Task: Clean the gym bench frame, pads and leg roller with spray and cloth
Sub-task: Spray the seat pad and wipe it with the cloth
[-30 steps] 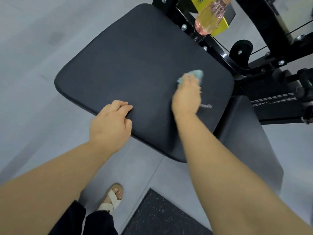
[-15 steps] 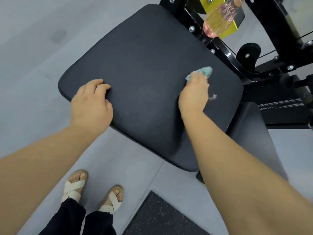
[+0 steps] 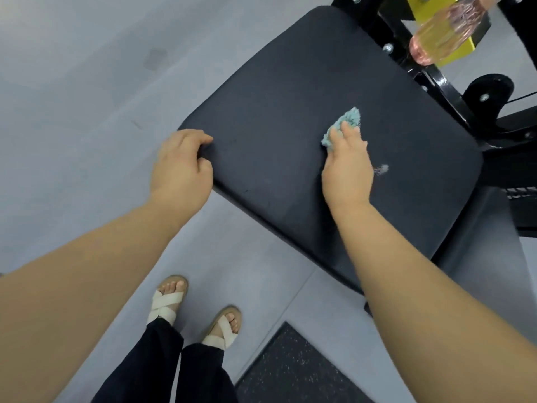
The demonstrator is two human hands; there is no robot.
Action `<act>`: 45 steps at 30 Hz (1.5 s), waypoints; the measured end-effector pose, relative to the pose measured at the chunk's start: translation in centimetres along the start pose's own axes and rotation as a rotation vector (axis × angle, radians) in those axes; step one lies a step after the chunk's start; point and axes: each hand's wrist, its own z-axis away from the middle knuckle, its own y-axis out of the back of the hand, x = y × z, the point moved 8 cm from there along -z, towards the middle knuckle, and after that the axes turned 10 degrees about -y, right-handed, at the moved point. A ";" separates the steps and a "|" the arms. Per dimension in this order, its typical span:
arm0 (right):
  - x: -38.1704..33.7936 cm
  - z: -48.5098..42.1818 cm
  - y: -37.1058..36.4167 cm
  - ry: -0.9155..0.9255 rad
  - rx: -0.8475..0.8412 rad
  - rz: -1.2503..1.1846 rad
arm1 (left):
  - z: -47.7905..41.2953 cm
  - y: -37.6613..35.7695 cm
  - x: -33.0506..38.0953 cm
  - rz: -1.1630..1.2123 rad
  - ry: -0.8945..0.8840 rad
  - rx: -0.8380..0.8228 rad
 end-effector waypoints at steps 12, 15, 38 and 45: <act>-6.7 4.3 -2.1 0.454 -0.192 0.029 | 1.0 0.7 -0.8 0.311 0.138 -0.146; -0.9 0.5 0.3 0.092 -0.119 0.075 | 1.7 -0.2 -0.1 0.267 0.127 -0.178; 4.8 13.1 0.8 0.713 -0.355 -0.085 | 18.1 -13.5 13.6 0.650 0.452 0.139; 5.0 15.5 1.4 0.709 -0.649 -0.153 | 20.1 -12.4 13.8 0.773 0.576 0.362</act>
